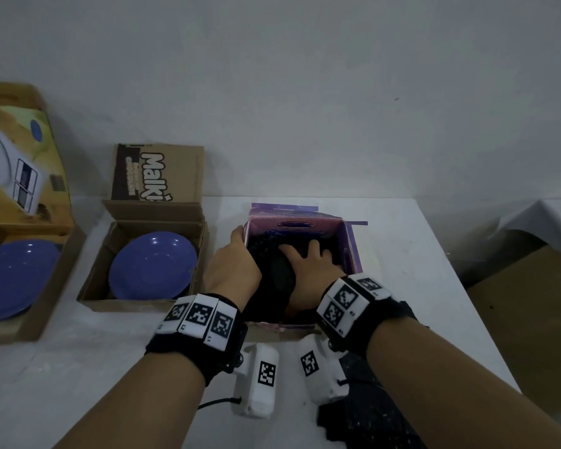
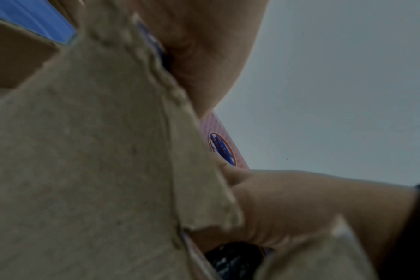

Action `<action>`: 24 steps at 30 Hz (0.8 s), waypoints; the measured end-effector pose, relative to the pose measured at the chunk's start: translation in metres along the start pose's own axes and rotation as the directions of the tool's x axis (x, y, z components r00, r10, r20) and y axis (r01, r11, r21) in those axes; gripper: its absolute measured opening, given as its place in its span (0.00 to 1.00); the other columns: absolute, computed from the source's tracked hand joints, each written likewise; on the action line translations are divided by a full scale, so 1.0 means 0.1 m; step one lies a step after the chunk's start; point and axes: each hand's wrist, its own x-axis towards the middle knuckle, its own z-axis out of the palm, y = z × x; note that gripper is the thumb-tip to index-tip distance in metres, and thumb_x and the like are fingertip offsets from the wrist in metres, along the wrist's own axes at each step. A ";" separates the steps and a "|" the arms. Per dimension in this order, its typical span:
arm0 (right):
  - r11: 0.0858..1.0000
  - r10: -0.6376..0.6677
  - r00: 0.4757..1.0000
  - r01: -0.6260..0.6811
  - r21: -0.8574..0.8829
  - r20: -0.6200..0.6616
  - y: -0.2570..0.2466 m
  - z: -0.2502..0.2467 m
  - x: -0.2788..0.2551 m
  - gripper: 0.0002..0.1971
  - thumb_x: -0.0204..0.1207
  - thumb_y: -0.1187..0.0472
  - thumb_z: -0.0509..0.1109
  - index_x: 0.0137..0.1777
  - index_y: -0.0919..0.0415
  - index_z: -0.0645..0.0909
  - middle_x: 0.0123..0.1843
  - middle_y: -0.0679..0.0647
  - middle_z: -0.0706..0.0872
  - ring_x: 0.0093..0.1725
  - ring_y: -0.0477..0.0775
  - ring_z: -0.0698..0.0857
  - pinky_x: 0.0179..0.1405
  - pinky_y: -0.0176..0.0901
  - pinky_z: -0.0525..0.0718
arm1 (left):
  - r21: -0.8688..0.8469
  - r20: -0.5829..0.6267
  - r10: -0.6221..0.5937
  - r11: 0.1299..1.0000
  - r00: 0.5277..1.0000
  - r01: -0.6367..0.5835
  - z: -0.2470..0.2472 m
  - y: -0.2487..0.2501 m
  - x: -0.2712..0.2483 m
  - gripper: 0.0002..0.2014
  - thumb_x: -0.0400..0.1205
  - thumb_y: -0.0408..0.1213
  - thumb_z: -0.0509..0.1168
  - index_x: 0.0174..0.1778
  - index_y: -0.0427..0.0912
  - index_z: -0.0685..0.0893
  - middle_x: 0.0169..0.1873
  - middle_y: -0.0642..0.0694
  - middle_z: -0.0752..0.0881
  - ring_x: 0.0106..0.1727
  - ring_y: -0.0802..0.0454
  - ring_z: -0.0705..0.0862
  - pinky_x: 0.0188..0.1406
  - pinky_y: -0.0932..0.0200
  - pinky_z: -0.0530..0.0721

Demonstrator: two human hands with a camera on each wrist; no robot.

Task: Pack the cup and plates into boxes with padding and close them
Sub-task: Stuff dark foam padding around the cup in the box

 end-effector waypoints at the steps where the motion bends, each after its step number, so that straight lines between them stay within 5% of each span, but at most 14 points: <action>1: 1.000 0.005 1.000 -0.005 -0.009 0.011 -0.02 0.02 0.02 0.52 0.60 0.44 0.80 0.78 0.40 0.50 0.75 0.62 0.55 0.73 0.70 0.62 0.67 0.67 0.72 | -0.002 0.000 -0.002 1.000 1.000 0.002 0.00 0.00 0.00 0.29 0.80 0.31 0.57 0.78 0.49 0.61 0.59 0.35 0.82 0.60 0.34 0.80 0.53 0.46 0.76; 8: 0.983 -0.092 0.960 0.130 -0.130 0.265 0.16 -0.40 0.08 0.56 0.68 0.51 0.77 0.81 0.38 0.36 0.80 0.63 0.60 0.72 0.67 0.73 0.66 0.57 0.78 | -0.006 -0.005 -0.001 1.000 1.000 0.001 0.00 -0.03 0.02 0.30 0.79 0.29 0.57 0.78 0.49 0.62 0.58 0.35 0.83 0.58 0.34 0.81 0.51 0.48 0.76; 12: 0.980 -0.127 0.979 0.148 -0.133 0.159 0.22 -0.22 0.05 0.63 0.61 0.54 0.82 0.81 0.38 0.34 0.80 0.63 0.56 0.69 0.68 0.76 0.64 0.60 0.80 | -0.026 -0.017 0.011 1.000 1.000 -0.012 0.01 -0.03 0.02 0.28 0.80 0.31 0.57 0.77 0.48 0.63 0.57 0.35 0.83 0.58 0.34 0.81 0.49 0.48 0.75; 17: 0.983 -0.163 0.985 0.166 -0.076 0.050 0.22 -0.06 0.01 0.61 0.64 0.59 0.81 0.81 0.38 0.34 0.81 0.64 0.51 0.69 0.68 0.76 0.66 0.59 0.80 | -0.025 -0.044 -0.012 1.000 0.999 0.011 0.00 -0.06 0.00 0.26 0.80 0.31 0.58 0.75 0.45 0.64 0.57 0.32 0.82 0.58 0.32 0.80 0.47 0.49 0.72; 19: 0.976 -0.217 0.975 0.215 -0.044 -0.037 0.27 -0.06 -0.10 0.57 0.66 0.59 0.79 0.82 0.41 0.38 0.83 0.63 0.49 0.74 0.67 0.70 0.70 0.59 0.75 | -0.031 -0.050 -0.012 0.999 0.999 0.010 0.00 -0.07 0.00 0.29 0.79 0.30 0.59 0.77 0.45 0.62 0.59 0.32 0.81 0.59 0.32 0.80 0.50 0.47 0.74; 21: 0.947 -0.289 0.934 0.311 0.077 -0.212 0.37 -0.12 -0.28 0.49 0.65 0.62 0.77 0.82 0.46 0.52 0.81 0.59 0.58 0.76 0.62 0.67 0.73 0.57 0.72 | -0.047 -0.051 -0.006 0.999 0.999 0.003 0.02 -0.10 0.01 0.34 0.77 0.32 0.62 0.80 0.46 0.58 0.63 0.33 0.78 0.62 0.32 0.78 0.55 0.45 0.76; 23: 0.878 -0.202 0.796 0.405 0.255 -0.571 0.56 -0.14 -0.42 0.32 0.68 0.65 0.71 0.74 0.52 0.71 0.69 0.55 0.76 0.67 0.56 0.76 0.66 0.51 0.77 | -0.025 -0.066 0.023 0.999 0.998 -0.024 0.04 -0.13 0.01 0.40 0.76 0.37 0.65 0.82 0.44 0.53 0.74 0.34 0.70 0.72 0.33 0.71 0.67 0.43 0.73; 24: 0.853 -0.041 0.707 0.393 0.344 -0.706 0.67 -0.12 -0.49 0.23 0.70 0.67 0.67 0.67 0.54 0.76 0.59 0.54 0.81 0.57 0.54 0.81 0.57 0.47 0.80 | 0.011 -0.078 0.043 0.999 0.996 -0.042 0.05 -0.14 0.01 0.41 0.77 0.39 0.66 0.83 0.42 0.51 0.79 0.35 0.62 0.78 0.35 0.64 0.74 0.43 0.68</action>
